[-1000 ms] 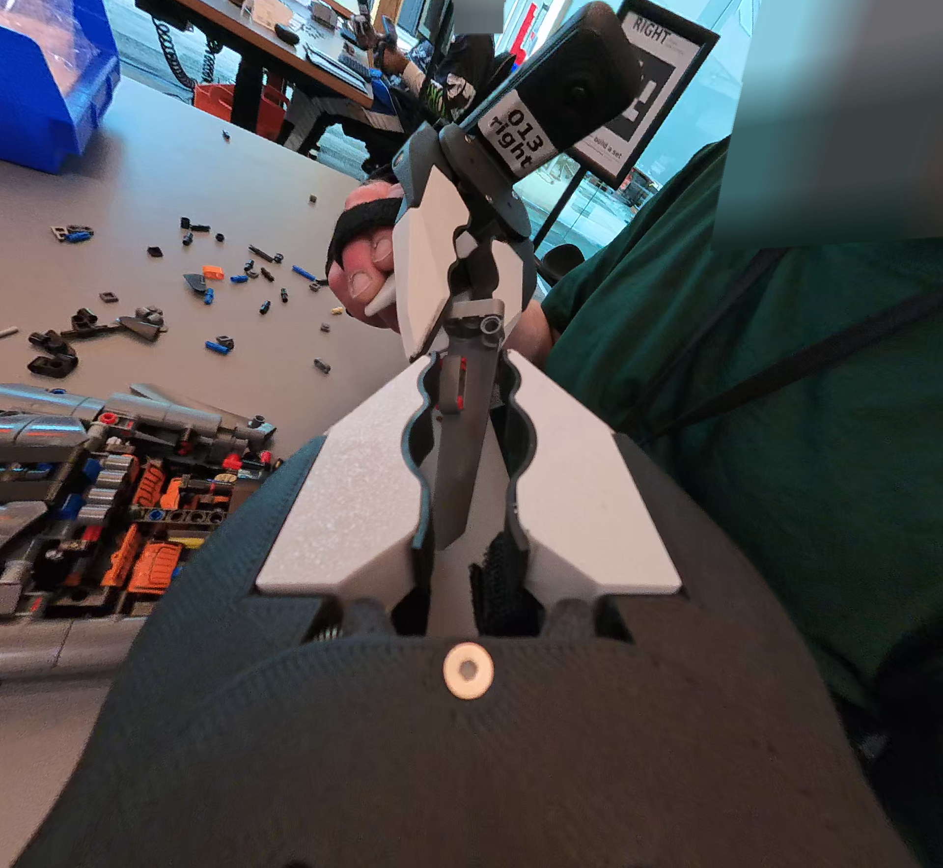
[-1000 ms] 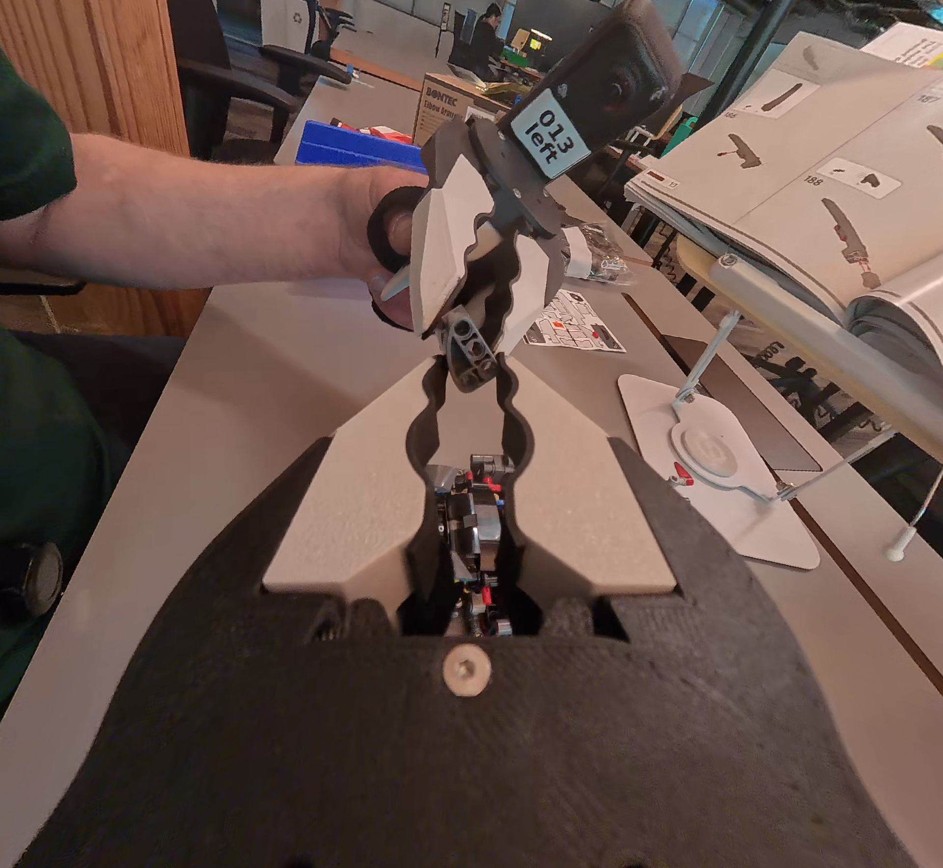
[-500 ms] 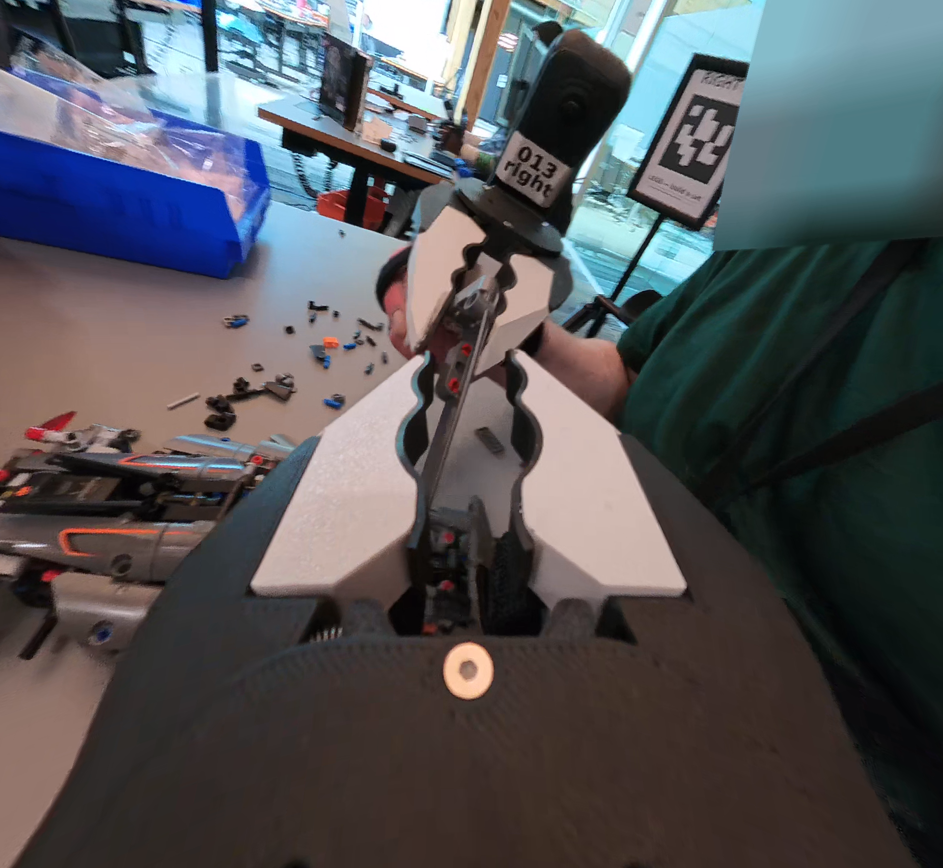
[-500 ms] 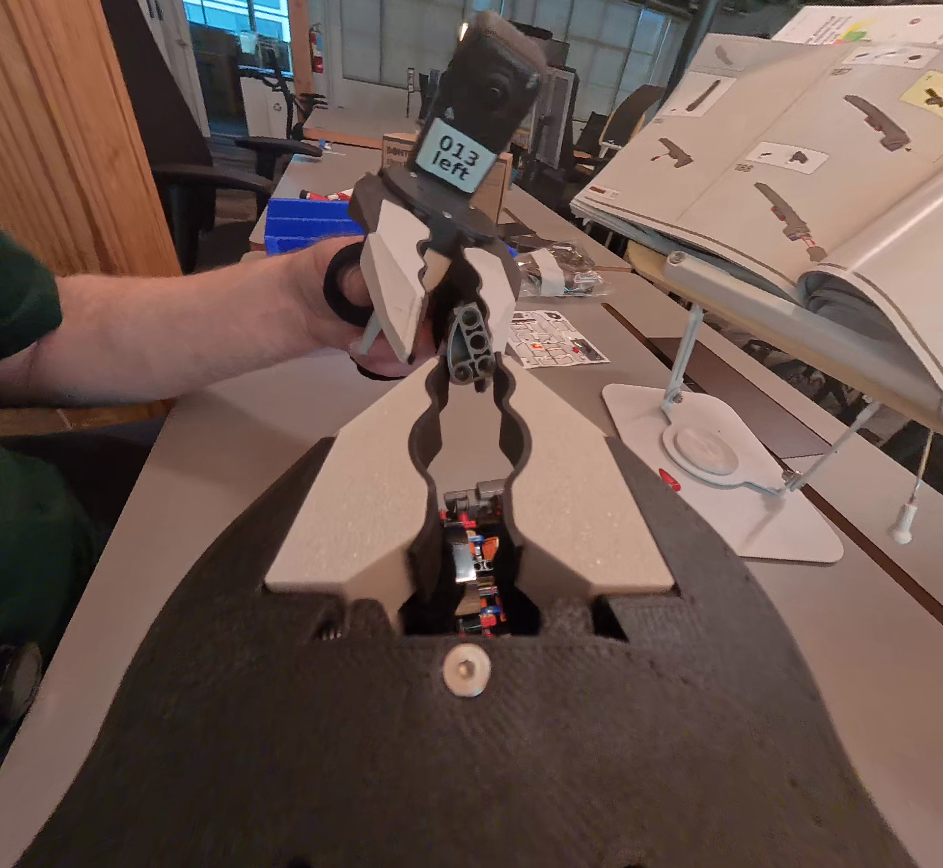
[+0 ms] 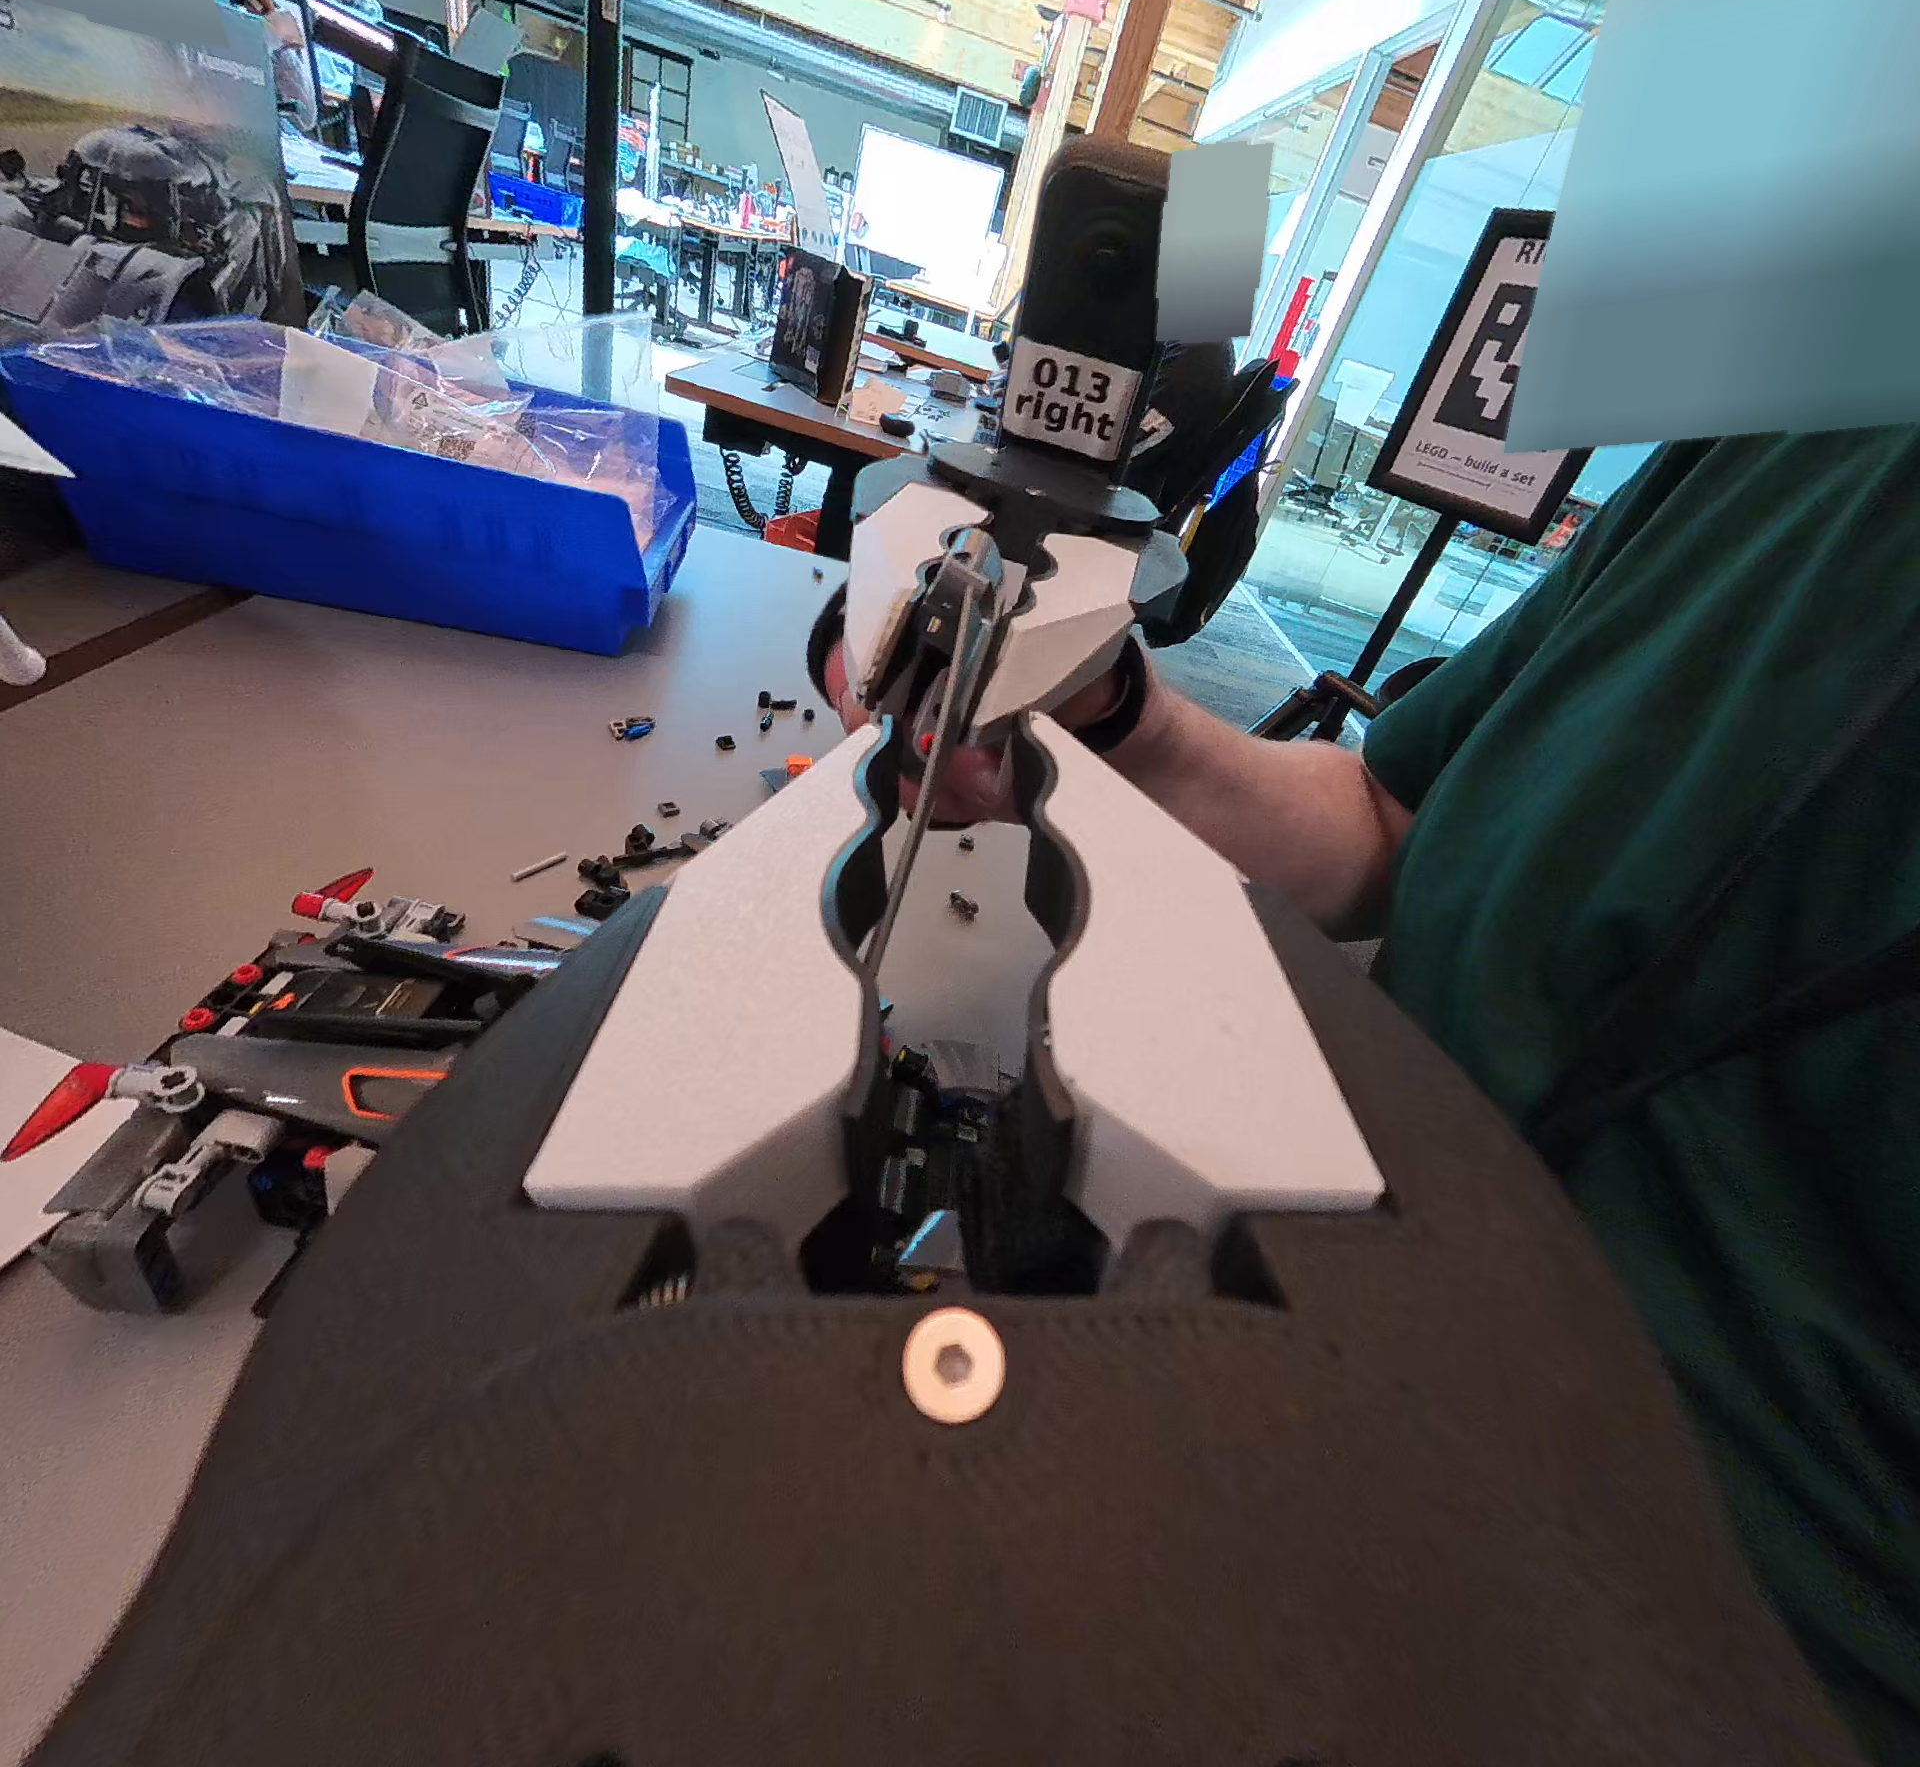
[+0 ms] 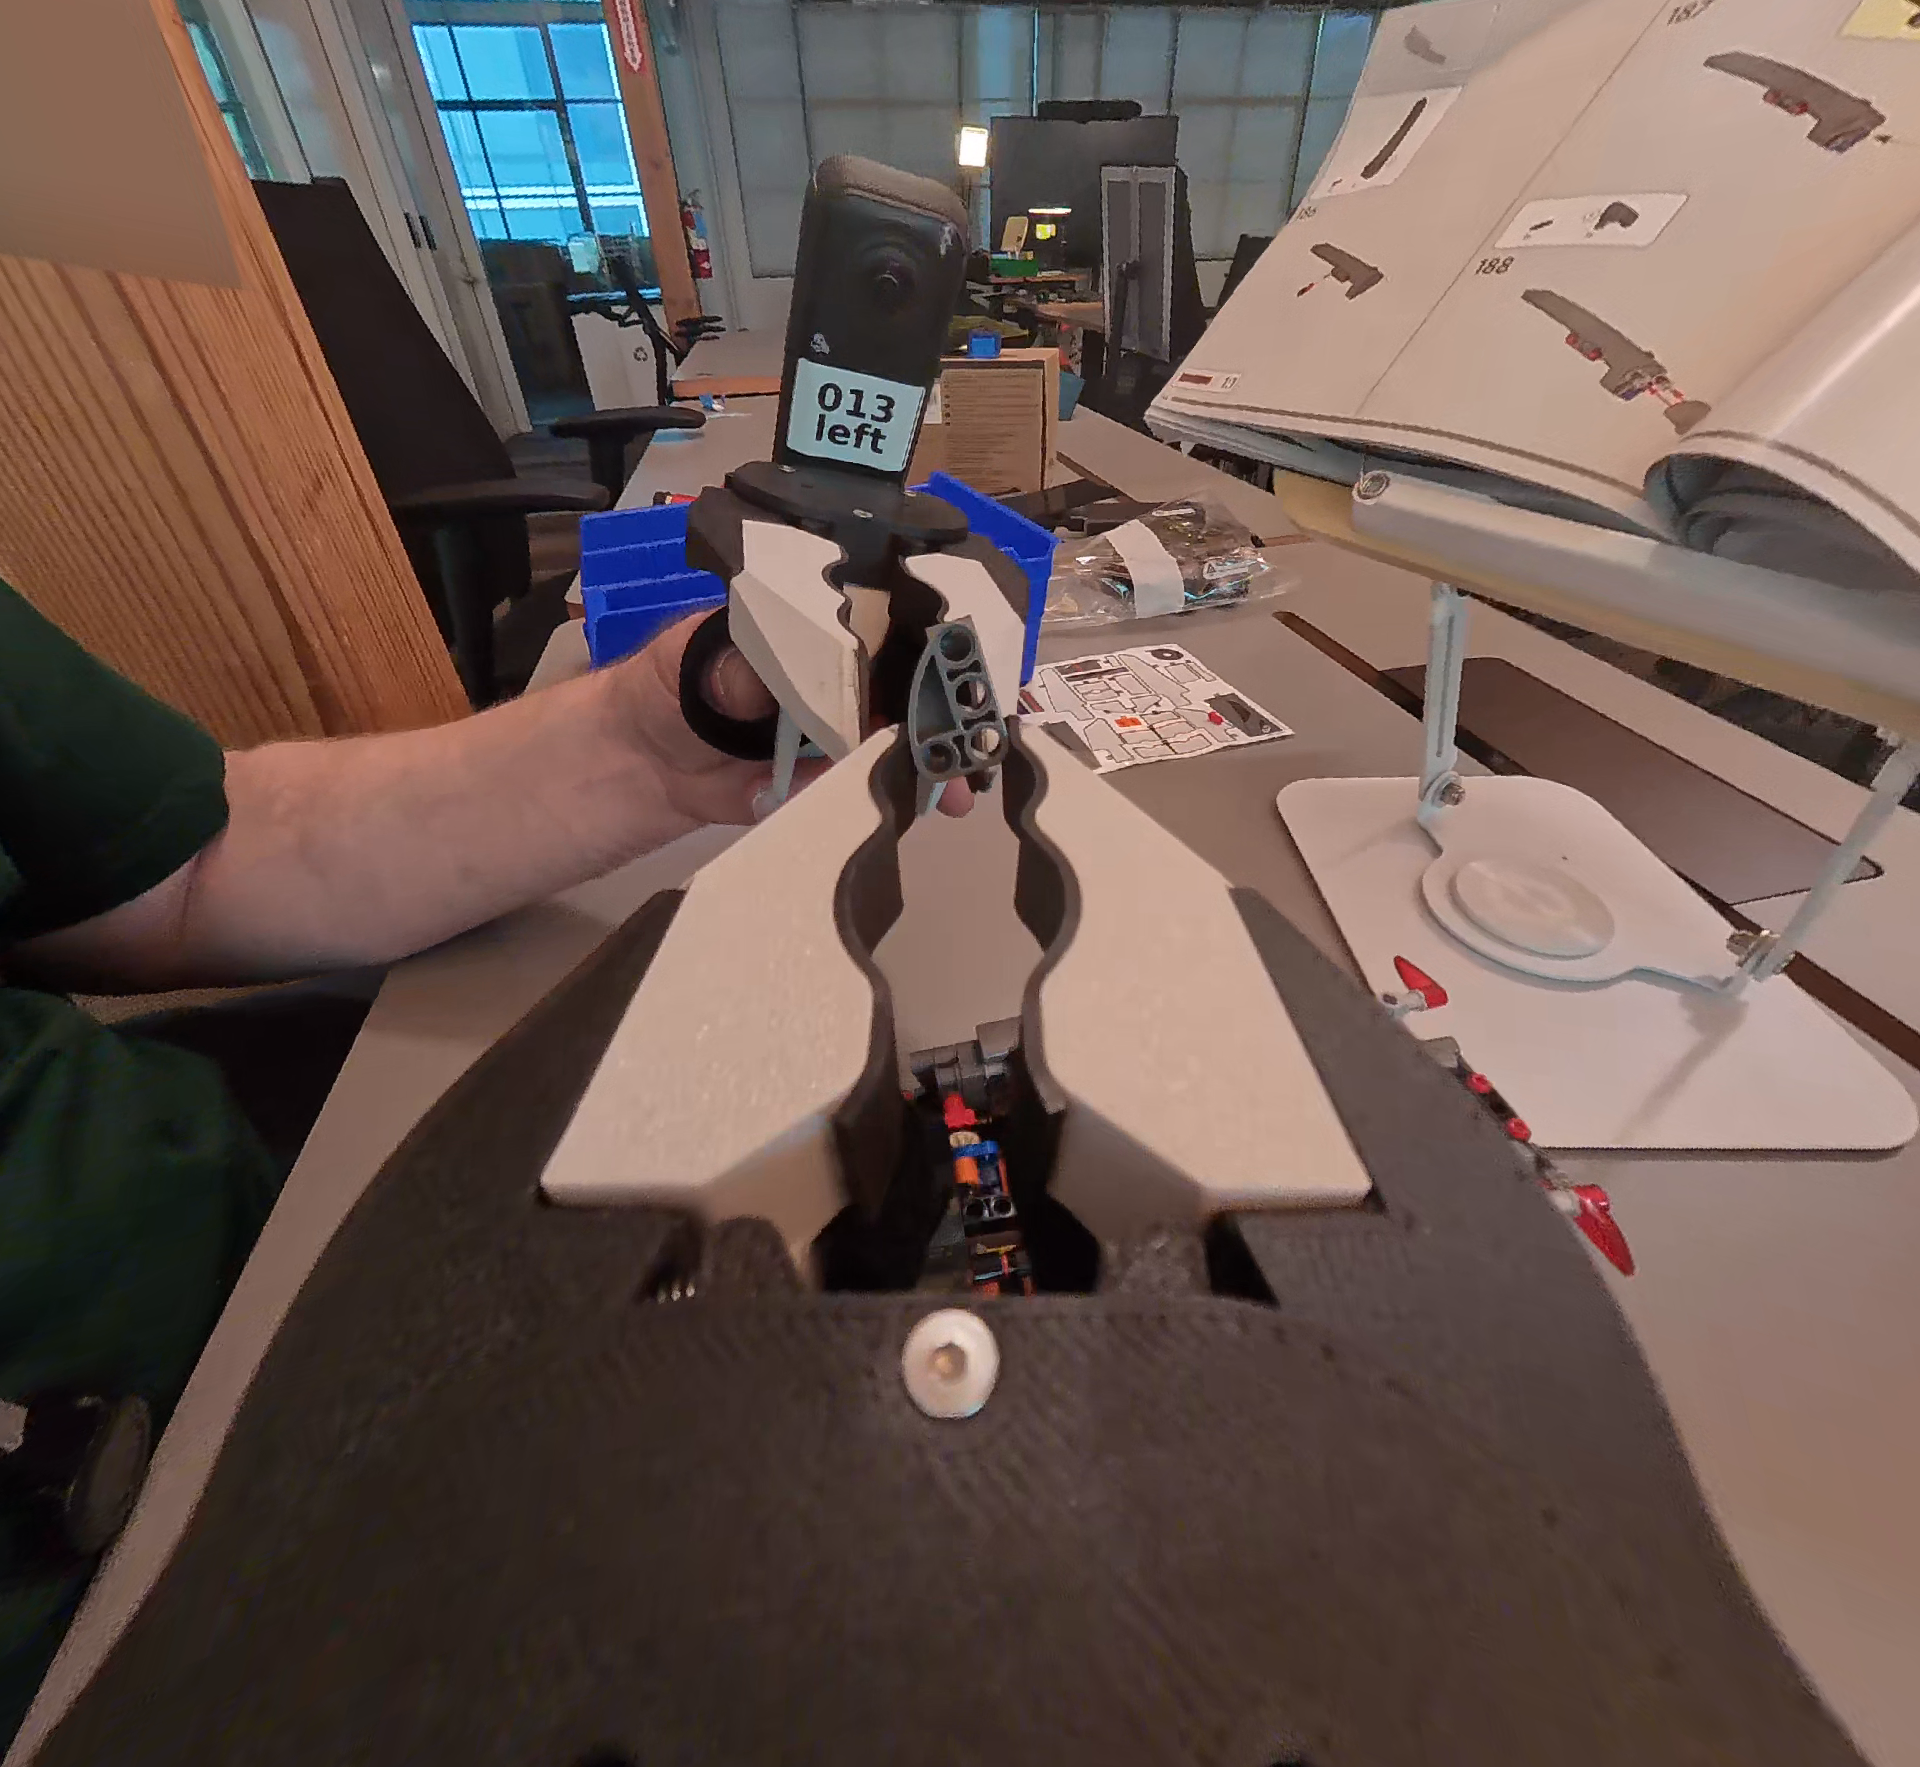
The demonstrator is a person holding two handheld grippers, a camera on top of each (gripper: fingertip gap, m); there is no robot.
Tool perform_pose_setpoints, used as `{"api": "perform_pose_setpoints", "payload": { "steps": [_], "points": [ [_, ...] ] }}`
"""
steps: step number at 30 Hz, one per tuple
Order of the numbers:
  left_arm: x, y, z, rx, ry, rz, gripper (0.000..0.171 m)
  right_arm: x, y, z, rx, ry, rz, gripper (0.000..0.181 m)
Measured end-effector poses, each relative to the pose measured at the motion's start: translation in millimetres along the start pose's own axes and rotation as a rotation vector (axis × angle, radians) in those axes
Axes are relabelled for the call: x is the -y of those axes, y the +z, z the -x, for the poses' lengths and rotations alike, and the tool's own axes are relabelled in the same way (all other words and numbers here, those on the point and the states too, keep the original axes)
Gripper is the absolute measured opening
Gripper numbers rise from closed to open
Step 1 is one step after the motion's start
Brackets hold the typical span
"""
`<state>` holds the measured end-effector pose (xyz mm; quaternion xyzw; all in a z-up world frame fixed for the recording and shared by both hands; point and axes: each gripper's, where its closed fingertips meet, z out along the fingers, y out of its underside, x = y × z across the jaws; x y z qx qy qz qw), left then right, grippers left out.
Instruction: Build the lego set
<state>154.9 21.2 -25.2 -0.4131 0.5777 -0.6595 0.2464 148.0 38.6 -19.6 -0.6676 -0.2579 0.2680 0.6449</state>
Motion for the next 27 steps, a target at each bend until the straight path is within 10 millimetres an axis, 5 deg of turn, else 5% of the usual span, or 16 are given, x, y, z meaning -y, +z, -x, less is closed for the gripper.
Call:
{"api": "perform_pose_setpoints", "payload": {
  "steps": [27],
  "points": [
    [-3.5, -6.6, 10.4, -0.053, -0.109, -0.099, 0.018, -7.2, 9.4, -8.9, 0.007, 0.103, -0.052, 0.013]
  ]
}}
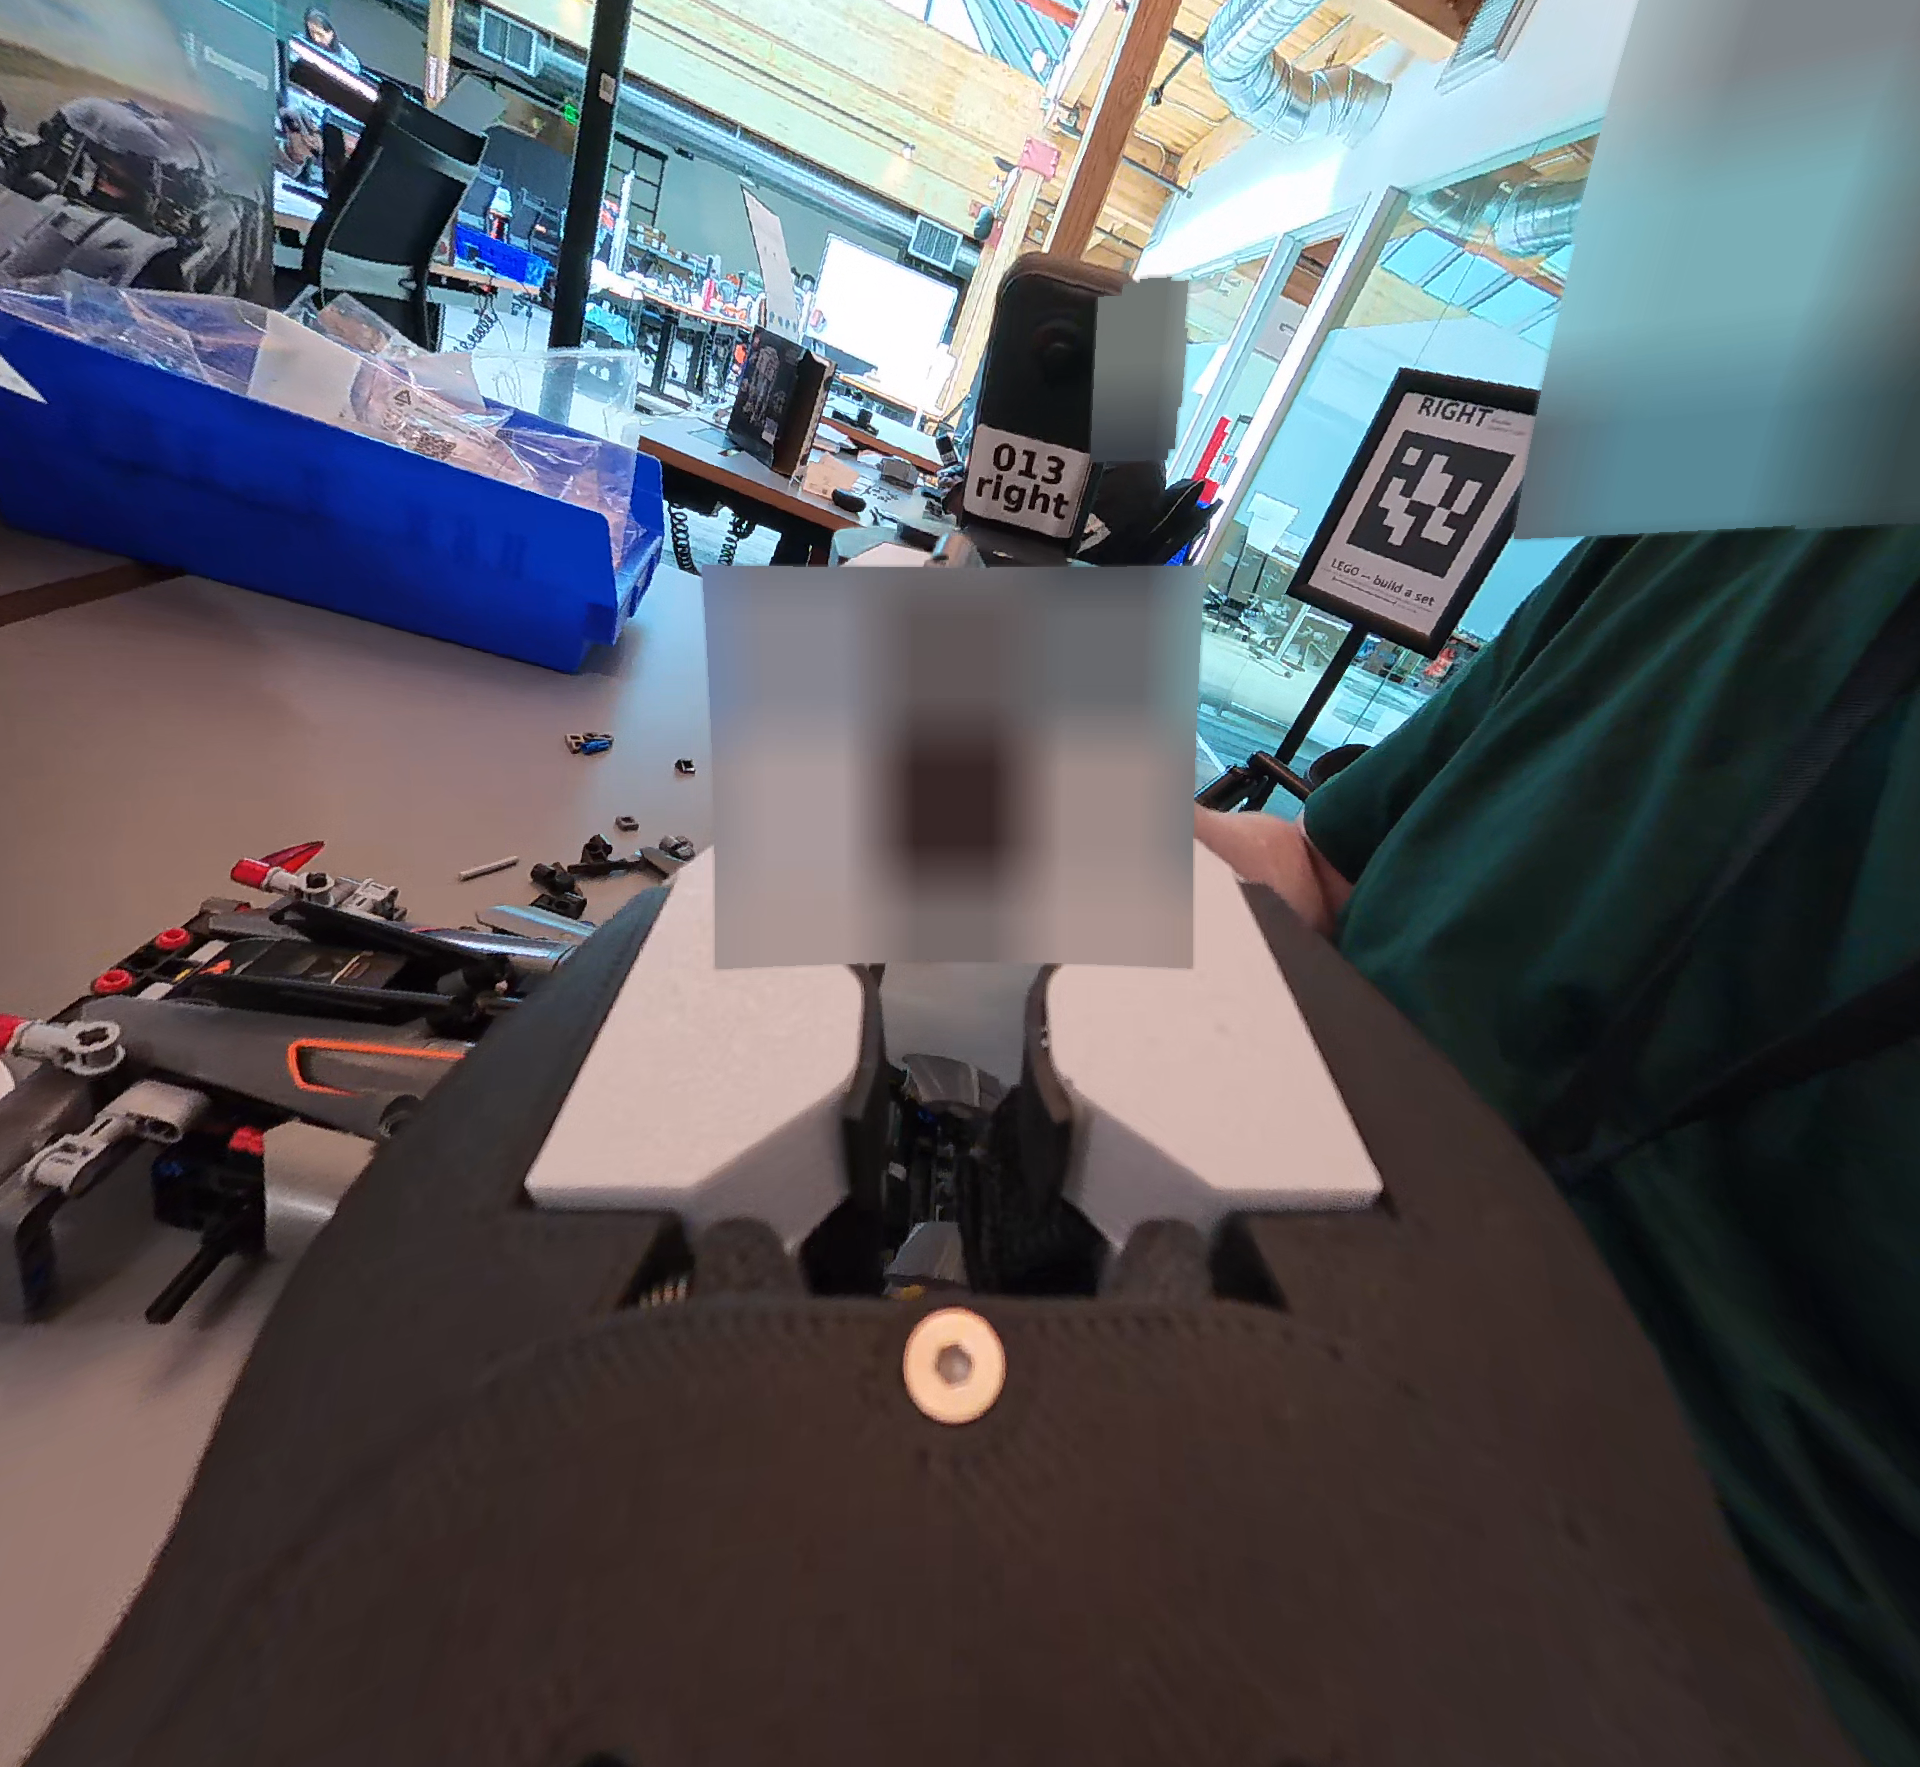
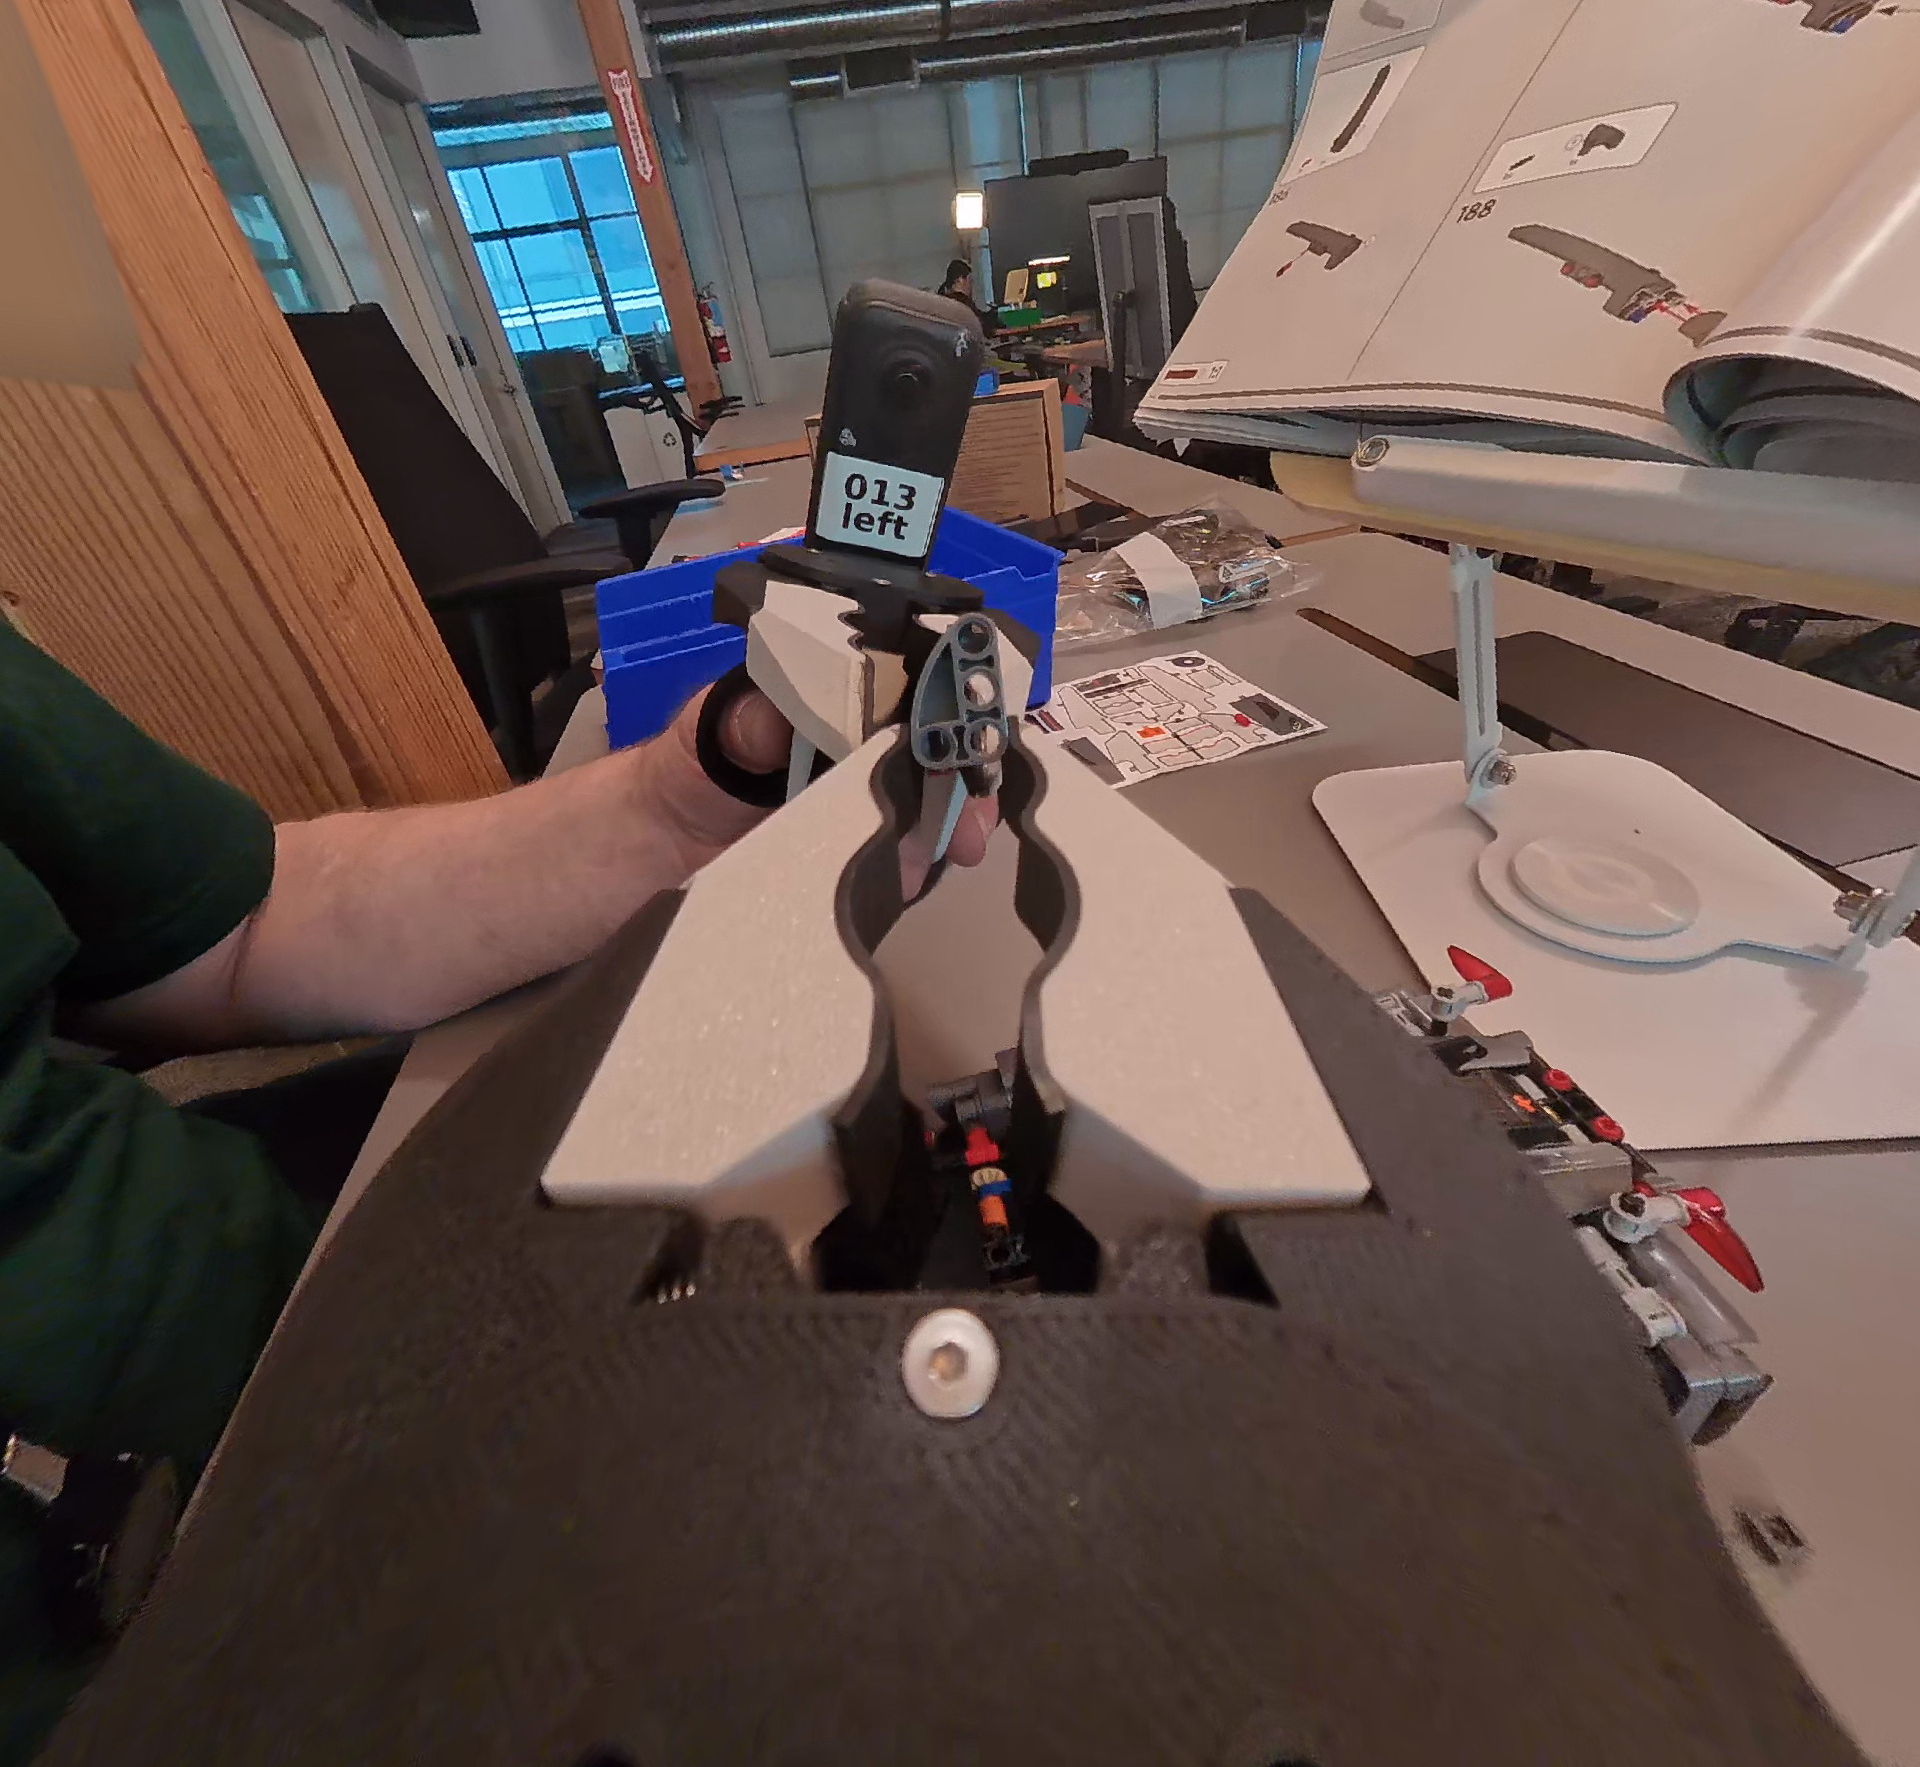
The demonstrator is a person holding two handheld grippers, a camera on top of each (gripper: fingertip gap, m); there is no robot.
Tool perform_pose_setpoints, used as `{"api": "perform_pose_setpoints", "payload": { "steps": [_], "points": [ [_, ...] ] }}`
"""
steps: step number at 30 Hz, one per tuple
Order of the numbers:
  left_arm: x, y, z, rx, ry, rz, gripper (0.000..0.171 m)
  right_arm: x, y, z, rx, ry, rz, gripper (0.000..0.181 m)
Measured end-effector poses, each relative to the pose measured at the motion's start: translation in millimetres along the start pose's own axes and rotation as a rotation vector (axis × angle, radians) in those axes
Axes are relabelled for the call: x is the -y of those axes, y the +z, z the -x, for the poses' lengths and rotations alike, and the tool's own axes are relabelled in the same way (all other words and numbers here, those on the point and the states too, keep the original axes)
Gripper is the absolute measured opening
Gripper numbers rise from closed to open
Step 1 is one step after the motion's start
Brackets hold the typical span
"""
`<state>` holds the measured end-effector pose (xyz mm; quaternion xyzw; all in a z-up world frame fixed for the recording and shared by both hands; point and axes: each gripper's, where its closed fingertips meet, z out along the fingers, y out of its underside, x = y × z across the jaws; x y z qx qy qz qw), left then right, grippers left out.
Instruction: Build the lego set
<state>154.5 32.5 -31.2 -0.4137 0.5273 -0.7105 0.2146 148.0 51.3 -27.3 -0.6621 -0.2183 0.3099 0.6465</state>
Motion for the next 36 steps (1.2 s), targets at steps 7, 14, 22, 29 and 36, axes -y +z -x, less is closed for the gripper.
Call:
{"api": "perform_pose_setpoints", "payload": {
  "steps": [7, 14, 22, 29, 36],
  "points": [
    [0.5, 0.4, -1.3, -0.037, -0.024, -0.008, 0.016, 0.9, -0.3, -0.1, -0.006, 0.009, -0.017, 0.013],
    [-0.5, 0.5, -4.0, -0.058, -0.028, -0.012, 0.015, 0.5, -1.2, 2.4, 0.004, 0.007, -0.032, 0.014],
    [-2.3, 0.4, -4.2, -0.067, -0.035, -0.005, 0.013, -1.1, -3.2, 0.5, 0.002, 0.016, -0.039, 0.018],
    [-4.0, 0.6, -4.7, -0.069, -0.034, 0.001, 0.013, -3.0, -3.7, 1.6, 0.016, 0.032, -0.041, 0.018],
    [-5.7, 2.3, -4.4, -0.073, -0.042, 0.005, 0.012, -5.0, -5.4, 2.7, 0.041, 0.061, -0.042, 0.016]
  ]
}}
